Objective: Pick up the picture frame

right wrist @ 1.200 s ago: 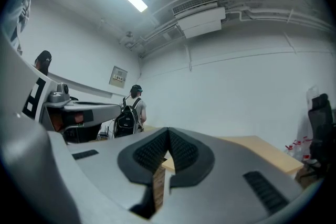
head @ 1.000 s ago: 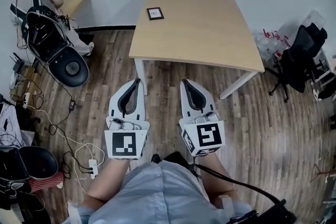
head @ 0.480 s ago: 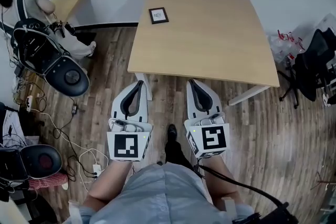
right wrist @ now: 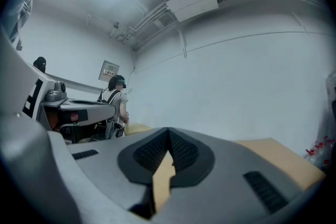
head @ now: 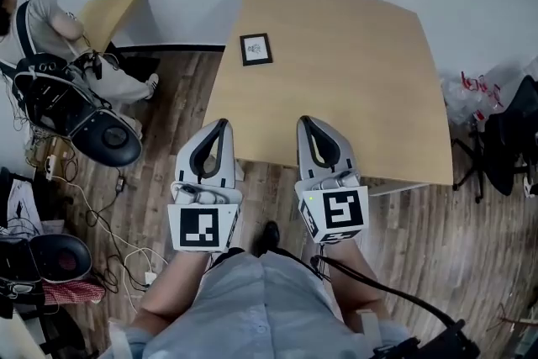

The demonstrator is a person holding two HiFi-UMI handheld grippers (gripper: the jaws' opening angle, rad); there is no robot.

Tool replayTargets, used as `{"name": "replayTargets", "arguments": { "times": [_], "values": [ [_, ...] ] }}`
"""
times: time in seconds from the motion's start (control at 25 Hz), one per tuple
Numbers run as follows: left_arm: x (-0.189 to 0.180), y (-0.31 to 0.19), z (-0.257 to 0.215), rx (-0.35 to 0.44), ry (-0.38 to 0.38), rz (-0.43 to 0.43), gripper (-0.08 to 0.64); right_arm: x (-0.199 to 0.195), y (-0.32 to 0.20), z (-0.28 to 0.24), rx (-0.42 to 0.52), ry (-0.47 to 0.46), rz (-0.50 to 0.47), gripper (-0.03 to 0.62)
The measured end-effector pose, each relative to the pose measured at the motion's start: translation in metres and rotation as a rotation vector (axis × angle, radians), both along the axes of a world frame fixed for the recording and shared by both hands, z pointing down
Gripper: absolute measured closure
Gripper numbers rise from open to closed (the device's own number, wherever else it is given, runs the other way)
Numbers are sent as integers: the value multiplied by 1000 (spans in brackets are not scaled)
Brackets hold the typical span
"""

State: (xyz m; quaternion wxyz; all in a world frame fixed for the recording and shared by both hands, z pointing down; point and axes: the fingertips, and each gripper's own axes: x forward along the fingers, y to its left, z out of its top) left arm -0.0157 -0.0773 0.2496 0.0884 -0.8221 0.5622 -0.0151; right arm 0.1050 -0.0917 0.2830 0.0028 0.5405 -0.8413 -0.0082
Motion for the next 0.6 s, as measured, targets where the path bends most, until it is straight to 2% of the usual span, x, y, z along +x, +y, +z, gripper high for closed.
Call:
{"name": "replayTargets", "arguments": {
  "times": [0.12,0.36,0.6],
  "values": [
    [2,-17,-8,10,32,-26,560,4,-23,-3,4,-9,-6,591],
    [-1,-50,-12,22,24,-64,560,5,-64,-13,34,-9,-29,591],
    [-20,-89,1,8,22,-80,560,-9,-105,-9,30,15,-35,591]
  ]
}}
